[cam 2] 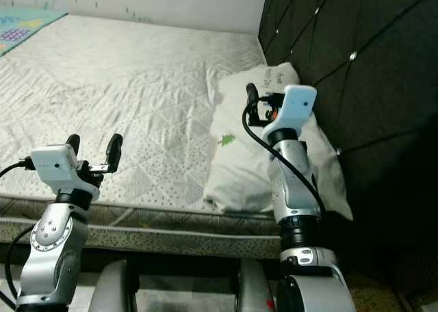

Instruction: Clean up the room

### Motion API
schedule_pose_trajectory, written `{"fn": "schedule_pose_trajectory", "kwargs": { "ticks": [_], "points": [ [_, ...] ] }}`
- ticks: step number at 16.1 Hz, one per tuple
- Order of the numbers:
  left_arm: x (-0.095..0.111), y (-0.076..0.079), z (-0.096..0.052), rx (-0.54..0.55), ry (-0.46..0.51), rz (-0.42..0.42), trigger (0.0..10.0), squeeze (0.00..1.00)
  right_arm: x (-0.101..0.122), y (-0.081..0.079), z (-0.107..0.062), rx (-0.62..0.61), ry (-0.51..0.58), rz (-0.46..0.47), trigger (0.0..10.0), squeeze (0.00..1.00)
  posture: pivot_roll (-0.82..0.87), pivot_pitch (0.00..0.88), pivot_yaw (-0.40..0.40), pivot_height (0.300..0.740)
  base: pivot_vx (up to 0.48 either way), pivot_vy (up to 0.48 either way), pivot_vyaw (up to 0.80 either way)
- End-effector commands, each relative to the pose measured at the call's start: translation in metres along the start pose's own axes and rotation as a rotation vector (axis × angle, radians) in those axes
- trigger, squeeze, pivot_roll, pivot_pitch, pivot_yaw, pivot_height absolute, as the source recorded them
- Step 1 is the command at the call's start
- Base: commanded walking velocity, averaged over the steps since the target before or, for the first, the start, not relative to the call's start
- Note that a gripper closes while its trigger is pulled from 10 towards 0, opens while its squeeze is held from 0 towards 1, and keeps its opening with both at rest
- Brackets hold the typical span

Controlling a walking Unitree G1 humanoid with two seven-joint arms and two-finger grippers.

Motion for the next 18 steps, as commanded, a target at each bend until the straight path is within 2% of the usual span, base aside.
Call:
{"fn": "schedule_pose_trajectory", "kwargs": {
  "ticks": [1, 4, 7, 10, 11, 12, 13, 14, 16, 18],
  "points": [
    [0.001, 0.005, 0.003, -0.018, 0.007, 0.004, 10.0, 0.0, 0.005, 0.004, -0.001, -0.007, 0.003, 0.002, 10.0, 0.0, -0.03, 0.0, -0.051, 0.616, 0.0, 0.0, 0.0],
    [0.001, 0.006, 0.006, -0.027, 0.01, 0.003, 10.0, 0.0, 0.003, 0.007, -0.007, -0.022, -0.01, -0.007, 10.0, 0.0, -0.02, 0.0, -0.043, 0.652, 0.0, 0.0, 0.0],
    [-0.002, 0.007, -0.001, -0.031, -0.001, 0.003, 10.0, 0.0, -0.005, 0.011, -0.018, -0.059, -0.035, -0.014, 10.0, 0.0, -0.01, 0.0, -0.037, 0.679, 0.0, 0.0, 0.0],
    [-0.007, 0.001, -0.022, -0.018, -0.041, 0.02, 10.0, 0.0, -0.012, 0.018, -0.036, -0.092, -0.067, -0.024, 10.0, 0.0, 0.0, 0.0, -0.038, 0.715, 0.0, 0.0, 0.0],
    [-0.014, -0.001, -0.032, -0.03, -0.07, 0.048, 10.0, 0.0, -0.019, 0.025, -0.042, -0.097, -0.094, -0.045, 10.0, 0.0, 0.01, 0.0, -0.038, 0.728, 0.0, 0.0, 0.0],
    [-0.02, -0.002, -0.035, -0.038, -0.084, 0.065, 10.0, 0.0, -0.025, 0.028, -0.045, -0.099, -0.114, -0.057, 10.0, 0.0, 0.01, 0.0, -0.038, 0.74, 0.0, 0.0, 0.0],
    [-0.031, -0.004, -0.045, -0.028, -0.112, 0.063, 10.0, 0.0, -0.036, 0.035, -0.056, -0.113, -0.135, -0.074, 10.0, 0.0, 0.01, 0.0, -0.034, 0.74, 0.0, 0.0, 0.0],
    [-0.045, -0.01, -0.046, -0.008, -0.16, 0.091, 10.0, 0.0, -0.049, 0.05, -0.066, -0.129, -0.182, -0.154, 10.0, 0.0, 0.01, 0.0, -0.03, 0.74, 0.0, 0.0, 0.0],
    [-0.037, -0.012, -0.045, -0.014, -0.159, 0.093, 10.0, 0.0, -0.049, 0.049, -0.071, -0.125, -0.195, -0.179, 10.0, 0.0, 0.0, 0.0, -0.029, 0.74, 0.0, 0.0, 0.0],
    [-0.029, -0.019, -0.043, -0.012, -0.15, 0.099, 10.0, 0.0, -0.042, 0.038, -0.066, -0.097, -0.178, -0.179, 10.0, 0.0, -0.01, 0.0, -0.027, 0.74, 0.0, 0.0, 0.0]
  ]
}}
Point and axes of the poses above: a point about 5 cm out from each wrist's last joint towards the gripper, its own z axis pointing out of the wrist towards the gripper, its own x axis along the axis of the wrist's last joint, y = z × x, the point moved 5 cm from there along z, pointing out of the wrist towards the gripper, and after that the axes turned 3 degrees about z, right-handed, at the moved point
